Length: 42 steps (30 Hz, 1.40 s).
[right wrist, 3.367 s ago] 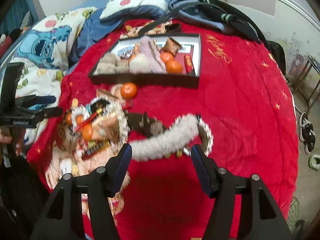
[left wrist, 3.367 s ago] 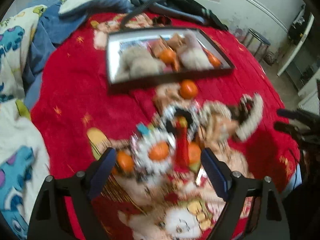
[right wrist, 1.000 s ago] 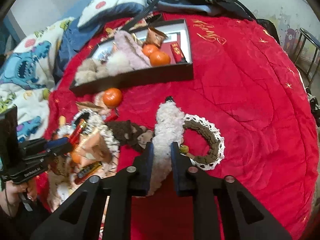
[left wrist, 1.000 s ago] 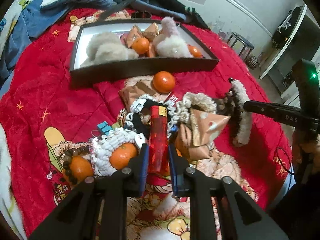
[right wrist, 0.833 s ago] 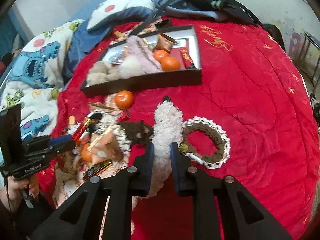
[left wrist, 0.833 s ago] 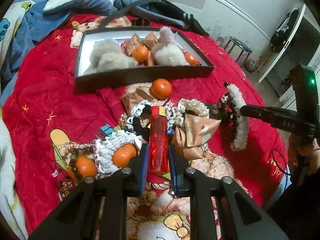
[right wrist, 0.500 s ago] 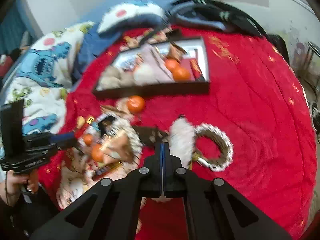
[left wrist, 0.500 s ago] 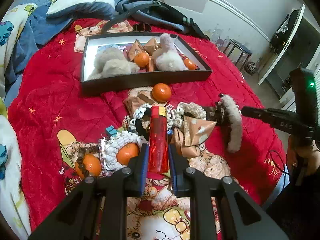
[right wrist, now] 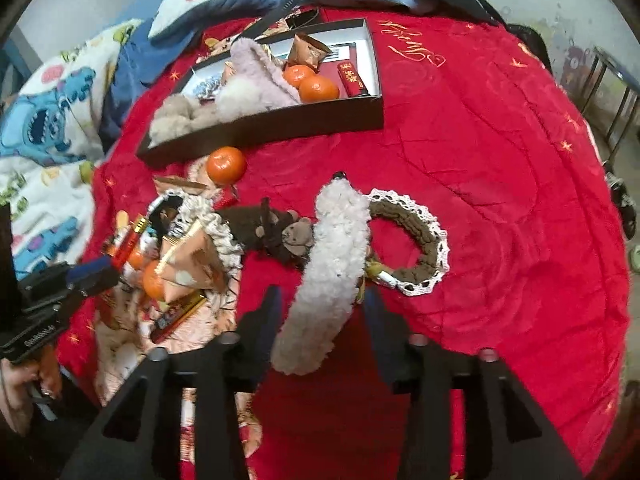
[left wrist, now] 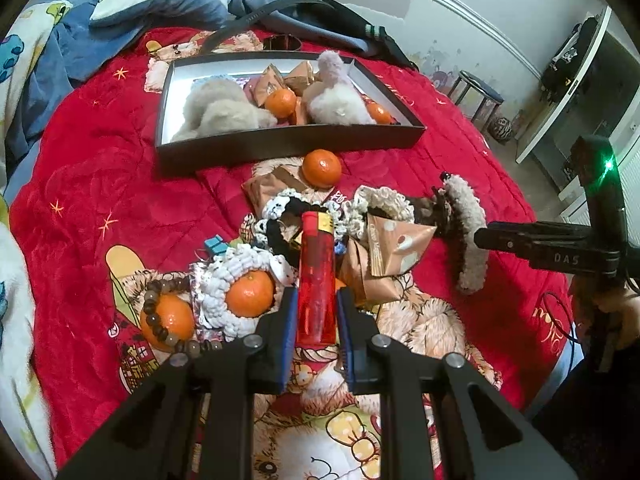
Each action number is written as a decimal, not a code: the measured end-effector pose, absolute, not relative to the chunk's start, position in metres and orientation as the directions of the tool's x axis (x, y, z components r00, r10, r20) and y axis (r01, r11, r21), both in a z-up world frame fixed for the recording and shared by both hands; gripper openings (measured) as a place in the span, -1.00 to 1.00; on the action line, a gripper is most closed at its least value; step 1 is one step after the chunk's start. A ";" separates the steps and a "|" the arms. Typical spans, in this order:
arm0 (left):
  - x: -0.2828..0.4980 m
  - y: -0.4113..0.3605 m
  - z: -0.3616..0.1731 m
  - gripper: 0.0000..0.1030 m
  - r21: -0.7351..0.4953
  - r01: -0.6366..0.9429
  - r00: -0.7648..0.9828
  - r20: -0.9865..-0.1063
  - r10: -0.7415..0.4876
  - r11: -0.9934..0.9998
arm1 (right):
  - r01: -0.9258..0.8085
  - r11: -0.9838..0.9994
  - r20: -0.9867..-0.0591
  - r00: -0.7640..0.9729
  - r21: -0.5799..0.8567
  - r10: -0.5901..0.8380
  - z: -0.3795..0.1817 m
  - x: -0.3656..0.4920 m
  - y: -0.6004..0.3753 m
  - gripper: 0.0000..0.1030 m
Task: Organize objects
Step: 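Lift the red lighter and white fluffy strip up from the heap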
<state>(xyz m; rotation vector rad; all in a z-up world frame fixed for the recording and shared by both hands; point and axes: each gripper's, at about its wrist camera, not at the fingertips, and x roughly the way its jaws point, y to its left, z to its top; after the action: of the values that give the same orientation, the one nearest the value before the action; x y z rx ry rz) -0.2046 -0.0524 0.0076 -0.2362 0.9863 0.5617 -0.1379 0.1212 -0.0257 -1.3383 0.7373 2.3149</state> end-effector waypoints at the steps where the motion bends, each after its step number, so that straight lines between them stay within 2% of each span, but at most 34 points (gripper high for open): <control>1: -0.205 -0.052 0.007 -0.63 0.058 -0.549 0.425 -0.839 0.339 0.834 | -0.551 -0.795 -0.876 -0.479 0.253 0.053 -0.027 -0.138 0.121 -0.08; 10: -0.205 -0.052 0.007 -0.63 0.060 -0.551 0.424 -0.839 0.341 0.832 | -0.555 -0.805 -0.907 -0.417 0.209 0.052 -0.046 -0.154 0.118 -0.08; 13: -0.205 -0.052 0.007 -0.63 0.060 -0.551 0.426 -0.837 0.343 0.832 | -0.543 -0.816 -0.910 -0.411 0.199 0.051 -0.049 -0.156 0.115 -0.26; 19: -0.204 -0.053 0.006 -0.63 0.058 -0.547 0.422 -0.843 0.335 0.835 | -0.516 -0.832 -0.901 -0.432 0.205 0.046 -0.043 -0.152 0.110 -0.44; 42: -0.197 -0.054 0.025 -0.63 0.043 -0.531 0.443 -0.837 0.320 0.846 | -0.454 -0.863 -0.855 -0.516 0.223 0.050 -0.015 -0.150 0.099 -0.46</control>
<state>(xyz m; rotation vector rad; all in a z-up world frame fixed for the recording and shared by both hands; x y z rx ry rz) -0.1972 -0.0542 0.0255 -0.2397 0.9790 0.5340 -0.1504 0.0989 -0.0147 -1.3476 0.6186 2.4241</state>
